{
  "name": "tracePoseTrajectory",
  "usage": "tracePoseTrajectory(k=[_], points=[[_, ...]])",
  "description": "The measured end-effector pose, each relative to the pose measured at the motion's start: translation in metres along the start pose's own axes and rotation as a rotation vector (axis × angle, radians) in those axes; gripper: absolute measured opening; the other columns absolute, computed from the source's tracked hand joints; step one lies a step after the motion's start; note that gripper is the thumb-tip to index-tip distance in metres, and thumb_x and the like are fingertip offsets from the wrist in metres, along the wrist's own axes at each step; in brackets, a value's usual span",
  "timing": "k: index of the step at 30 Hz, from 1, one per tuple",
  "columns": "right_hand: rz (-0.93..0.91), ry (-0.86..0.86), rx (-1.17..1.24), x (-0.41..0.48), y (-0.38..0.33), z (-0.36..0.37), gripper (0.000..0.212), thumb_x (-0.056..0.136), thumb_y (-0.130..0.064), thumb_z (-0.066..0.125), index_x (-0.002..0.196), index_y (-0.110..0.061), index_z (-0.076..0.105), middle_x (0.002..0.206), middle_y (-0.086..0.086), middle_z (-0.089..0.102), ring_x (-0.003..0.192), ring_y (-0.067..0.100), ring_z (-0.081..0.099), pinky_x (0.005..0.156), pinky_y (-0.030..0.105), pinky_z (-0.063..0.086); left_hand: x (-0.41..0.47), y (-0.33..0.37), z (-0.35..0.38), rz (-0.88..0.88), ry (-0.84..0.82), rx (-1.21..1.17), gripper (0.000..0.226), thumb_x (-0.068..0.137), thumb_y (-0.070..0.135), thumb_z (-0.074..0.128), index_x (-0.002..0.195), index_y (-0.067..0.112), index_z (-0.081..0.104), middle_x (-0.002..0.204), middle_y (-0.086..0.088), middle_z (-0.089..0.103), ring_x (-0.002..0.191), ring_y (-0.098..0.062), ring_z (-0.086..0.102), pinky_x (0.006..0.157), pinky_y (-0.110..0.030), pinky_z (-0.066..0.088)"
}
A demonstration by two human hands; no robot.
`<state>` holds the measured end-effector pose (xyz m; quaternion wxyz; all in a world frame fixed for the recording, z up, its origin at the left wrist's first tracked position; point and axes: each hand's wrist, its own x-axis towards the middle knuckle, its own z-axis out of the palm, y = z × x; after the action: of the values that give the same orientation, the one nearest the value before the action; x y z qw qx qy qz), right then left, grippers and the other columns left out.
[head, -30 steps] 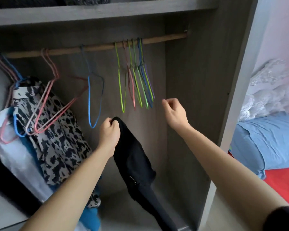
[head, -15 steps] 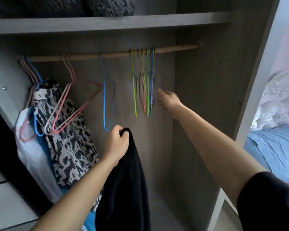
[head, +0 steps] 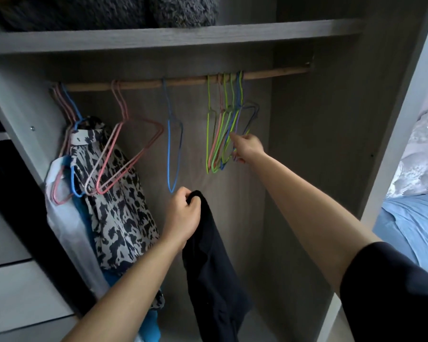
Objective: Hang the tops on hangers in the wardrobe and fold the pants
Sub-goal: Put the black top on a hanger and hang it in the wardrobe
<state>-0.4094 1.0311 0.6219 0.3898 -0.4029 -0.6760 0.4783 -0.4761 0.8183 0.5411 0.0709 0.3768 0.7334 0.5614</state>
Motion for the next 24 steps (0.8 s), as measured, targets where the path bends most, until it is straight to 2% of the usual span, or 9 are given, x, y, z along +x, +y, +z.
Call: tracePoseTrajectory(k=[2,4,6,9,10,14,16,20,24], points=[[-0.019,0.055,-0.086,0.002,0.002,0.005,0.041,0.094,-0.052,0.055,0.078,-0.014,0.060,0.088,0.014,0.066,0.096,0.034,0.067,0.085,0.038,0.052,0.000,0.000,0.001,0.000,0.004,-0.008,0.011,0.090,0.013,0.047,0.080,0.010,0.051,0.063,0.004,0.045,0.048,-0.003,0.038,0.048,-0.023,0.031],[-0.028,0.097,-0.142,0.005,0.004,0.008,0.047,0.094,-0.053,0.056,0.113,-0.011,0.064,0.117,0.014,0.065,0.118,0.031,0.059,0.091,0.032,0.045,0.001,0.000,0.000,-0.002,0.010,-0.017,0.012,0.089,0.012,0.048,0.078,0.012,0.050,0.062,0.004,0.044,0.046,-0.002,0.037,0.046,-0.021,0.030],[-0.045,0.089,-0.187,0.005,0.003,0.011,0.053,0.096,-0.049,0.055,0.129,-0.007,0.059,0.130,0.015,0.062,0.125,0.032,0.055,0.096,0.033,0.042,0.003,-0.001,0.000,-0.007,0.014,-0.020,0.011,0.089,0.011,0.048,0.078,0.011,0.050,0.063,0.003,0.045,0.050,-0.005,0.039,0.048,-0.024,0.031],[-0.067,0.035,-0.213,0.008,0.006,0.015,0.037,0.098,-0.040,0.054,0.094,-0.007,0.071,0.100,0.017,0.070,0.101,0.031,0.064,0.084,0.033,0.047,0.005,-0.001,-0.001,-0.016,0.020,-0.029,0.010,0.090,0.010,0.048,0.082,0.006,0.052,0.064,-0.001,0.046,0.056,-0.014,0.042,0.053,-0.030,0.032],[-0.060,0.026,-0.202,0.009,0.005,0.016,0.038,0.098,-0.037,0.054,0.091,-0.004,0.072,0.096,0.018,0.071,0.096,0.032,0.065,0.083,0.035,0.049,0.007,-0.001,-0.001,-0.019,0.025,-0.032,0.010,0.090,0.010,0.048,0.083,0.004,0.053,0.064,-0.002,0.047,0.057,-0.015,0.042,0.053,-0.031,0.033],[-0.053,0.039,-0.199,0.014,0.008,0.019,0.036,0.096,-0.033,0.055,0.094,-0.003,0.074,0.094,0.019,0.073,0.093,0.031,0.067,0.086,0.037,0.053,0.015,-0.003,-0.002,-0.030,0.031,-0.028,0.010,0.090,0.009,0.048,0.084,0.003,0.053,0.065,-0.004,0.048,0.059,-0.018,0.043,0.057,-0.034,0.034],[-0.103,0.147,-0.248,0.011,0.009,0.019,0.031,0.098,-0.030,0.050,0.099,-0.007,0.073,0.102,0.017,0.072,0.101,0.034,0.065,0.086,0.035,0.051,0.019,-0.006,-0.003,-0.035,0.028,-0.010,0.010,0.090,0.010,0.048,0.085,0.003,0.053,0.067,-0.004,0.049,0.061,-0.019,0.044,0.058,-0.034,0.035],[-0.196,0.449,-0.241,0.006,0.010,0.010,0.032,0.105,-0.027,0.035,0.114,-0.004,0.056,0.115,0.022,0.065,0.107,0.043,0.060,0.083,0.042,0.045,0.026,-0.011,-0.002,-0.035,-0.006,0.008,0.011,0.091,0.011,0.048,0.086,0.003,0.053,0.067,-0.005,0.049,0.060,-0.020,0.044,0.058,-0.033,0.034],[-0.220,0.500,-0.252,0.008,0.025,-0.016,0.032,0.106,-0.027,0.032,0.116,-0.005,0.054,0.117,0.020,0.065,0.109,0.043,0.059,0.084,0.043,0.044,0.029,-0.012,0.007,-0.047,0.003,0.025,0.009,0.091,0.011,0.049,0.088,0.004,0.054,0.071,-0.006,0.053,0.064,-0.020,0.047,0.058,-0.034,0.036]])
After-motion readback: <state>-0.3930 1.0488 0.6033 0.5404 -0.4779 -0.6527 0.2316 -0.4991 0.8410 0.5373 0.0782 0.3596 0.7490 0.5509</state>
